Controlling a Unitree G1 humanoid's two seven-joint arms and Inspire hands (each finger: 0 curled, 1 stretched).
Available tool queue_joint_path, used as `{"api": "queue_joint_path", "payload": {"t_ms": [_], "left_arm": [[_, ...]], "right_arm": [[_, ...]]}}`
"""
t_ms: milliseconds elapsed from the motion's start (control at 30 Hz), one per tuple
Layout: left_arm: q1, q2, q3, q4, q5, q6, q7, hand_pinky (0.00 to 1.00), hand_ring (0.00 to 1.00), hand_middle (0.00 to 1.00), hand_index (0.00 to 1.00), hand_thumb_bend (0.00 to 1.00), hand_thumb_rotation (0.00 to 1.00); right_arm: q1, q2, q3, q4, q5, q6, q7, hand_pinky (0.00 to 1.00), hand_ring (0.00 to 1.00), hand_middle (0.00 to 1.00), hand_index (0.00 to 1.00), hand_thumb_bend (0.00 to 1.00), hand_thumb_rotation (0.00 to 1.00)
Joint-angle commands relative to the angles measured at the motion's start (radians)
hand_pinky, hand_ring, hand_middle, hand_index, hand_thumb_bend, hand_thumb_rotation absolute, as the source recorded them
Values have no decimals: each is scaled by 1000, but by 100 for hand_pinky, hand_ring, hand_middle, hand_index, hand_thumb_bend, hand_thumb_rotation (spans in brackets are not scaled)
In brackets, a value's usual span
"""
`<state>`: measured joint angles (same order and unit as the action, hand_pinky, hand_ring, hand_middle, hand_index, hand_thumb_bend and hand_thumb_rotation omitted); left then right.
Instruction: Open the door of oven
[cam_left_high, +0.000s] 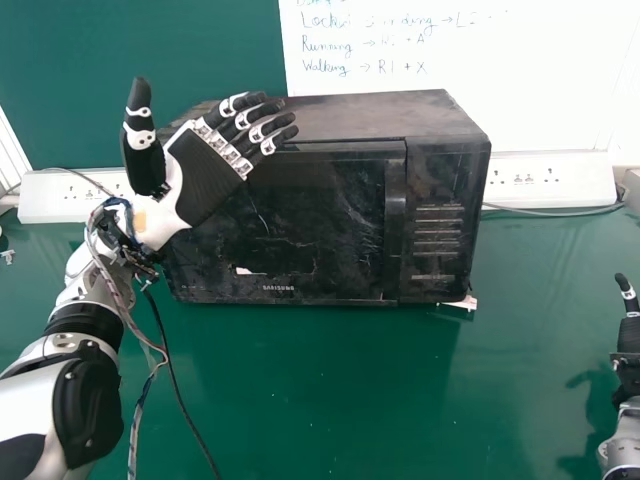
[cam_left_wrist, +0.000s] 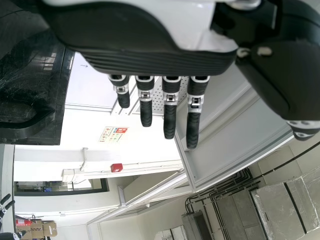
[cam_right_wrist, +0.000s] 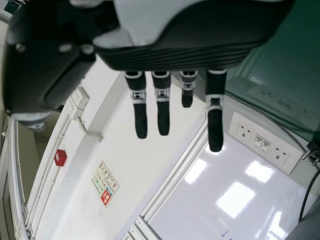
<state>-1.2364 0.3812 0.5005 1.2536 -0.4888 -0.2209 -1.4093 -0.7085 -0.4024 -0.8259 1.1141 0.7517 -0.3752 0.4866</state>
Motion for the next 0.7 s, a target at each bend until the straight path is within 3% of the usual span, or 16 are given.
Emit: {"api": "queue_joint_path", "payload": {"t_ms": [0, 433, 667], "left_arm": [[-3, -1, 1, 6, 5, -1, 3, 44, 73, 82, 79, 94, 79], [-5, -1, -18, 8, 30, 13, 22, 56, 77, 84, 79, 94, 76], [-7, -8, -34, 8, 53, 9, 7, 56, 78, 85, 82, 94, 76]], "right_arm": [[-14, -6, -5, 5, 5, -6, 2, 83, 92, 85, 75, 100, 94], [-13, -4, 3, 4, -8, -23, -16, 89, 95, 88, 75, 100, 96], [-17, -7, -1, 12, -2, -14, -16, 88, 95, 90, 75, 100, 95]]}}
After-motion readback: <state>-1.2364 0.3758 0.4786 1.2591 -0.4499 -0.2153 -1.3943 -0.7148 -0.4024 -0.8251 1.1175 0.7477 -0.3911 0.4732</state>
